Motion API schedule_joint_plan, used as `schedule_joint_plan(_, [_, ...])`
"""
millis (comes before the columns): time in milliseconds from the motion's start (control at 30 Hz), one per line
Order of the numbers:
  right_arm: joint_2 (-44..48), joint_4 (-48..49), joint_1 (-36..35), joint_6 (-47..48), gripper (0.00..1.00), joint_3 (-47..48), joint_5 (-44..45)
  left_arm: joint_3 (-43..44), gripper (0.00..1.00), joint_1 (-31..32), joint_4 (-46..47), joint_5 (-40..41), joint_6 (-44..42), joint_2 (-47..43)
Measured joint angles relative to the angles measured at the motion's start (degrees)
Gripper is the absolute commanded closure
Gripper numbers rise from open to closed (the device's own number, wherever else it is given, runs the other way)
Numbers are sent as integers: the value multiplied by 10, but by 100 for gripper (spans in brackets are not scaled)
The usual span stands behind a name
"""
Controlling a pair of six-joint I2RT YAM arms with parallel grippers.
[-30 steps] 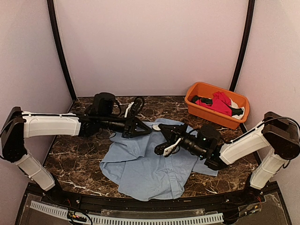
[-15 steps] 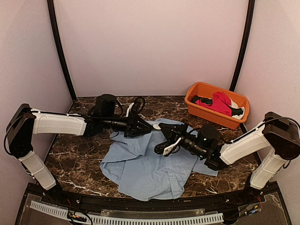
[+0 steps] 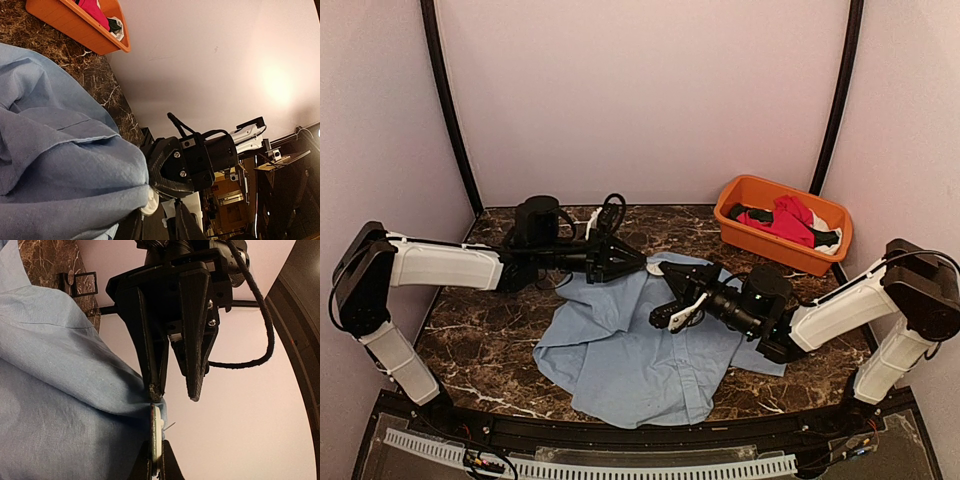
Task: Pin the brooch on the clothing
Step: Pass from the right arm to the left
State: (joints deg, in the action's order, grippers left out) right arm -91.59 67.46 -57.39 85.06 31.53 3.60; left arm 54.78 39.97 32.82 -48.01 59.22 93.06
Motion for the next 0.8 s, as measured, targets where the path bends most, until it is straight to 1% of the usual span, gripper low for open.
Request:
schedule_joint_plan(233, [0, -3, 0, 0, 100, 1, -1, 0, 79, 0, 5, -9, 1, 0])
schedule_joint_plan(800, [0, -9, 0, 0, 100, 5, -1, -15, 78, 0, -2, -13, -3, 0])
